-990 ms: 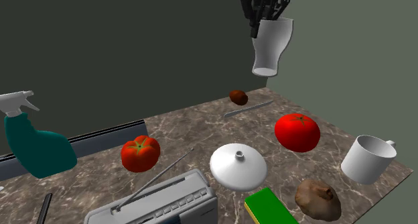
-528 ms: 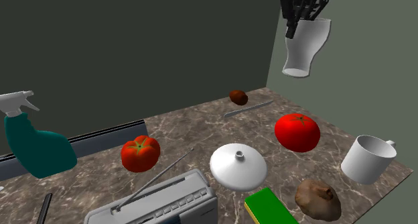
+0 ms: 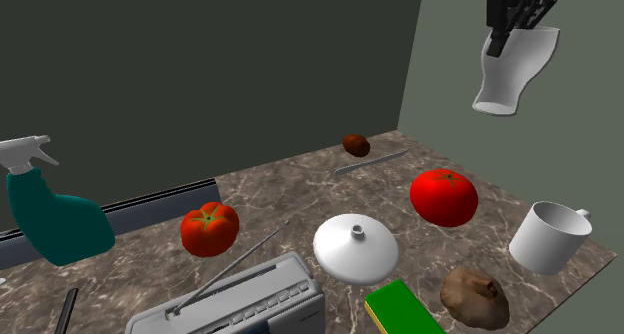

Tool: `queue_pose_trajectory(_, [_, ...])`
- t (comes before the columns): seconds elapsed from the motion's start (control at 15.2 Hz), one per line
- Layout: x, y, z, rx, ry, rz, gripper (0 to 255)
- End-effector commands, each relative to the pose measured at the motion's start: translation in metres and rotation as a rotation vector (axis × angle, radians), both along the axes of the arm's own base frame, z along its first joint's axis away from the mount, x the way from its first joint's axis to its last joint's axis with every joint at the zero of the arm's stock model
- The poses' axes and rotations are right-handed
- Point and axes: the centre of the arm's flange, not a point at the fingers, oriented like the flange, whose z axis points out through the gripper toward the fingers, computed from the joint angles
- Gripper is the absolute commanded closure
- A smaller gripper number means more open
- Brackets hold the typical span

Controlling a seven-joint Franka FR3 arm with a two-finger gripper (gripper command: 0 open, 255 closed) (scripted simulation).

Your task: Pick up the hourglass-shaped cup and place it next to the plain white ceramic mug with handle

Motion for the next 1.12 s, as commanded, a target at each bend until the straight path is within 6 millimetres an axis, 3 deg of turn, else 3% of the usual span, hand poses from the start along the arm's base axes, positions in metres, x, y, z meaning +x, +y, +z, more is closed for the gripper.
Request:
queue_pose_trajectory(0.0, [-0.005, -0.029, -0.002, 0.0, -0.001, 0.001, 255])
queue_pose_trajectory(0.46, [-0.021, -0.12, -0.002, 0.0, -0.001, 0.001, 255])
queue_pose_trajectory(1.06, [-0.021, -0.12, -0.049, 0.0, -0.001, 0.001, 255])
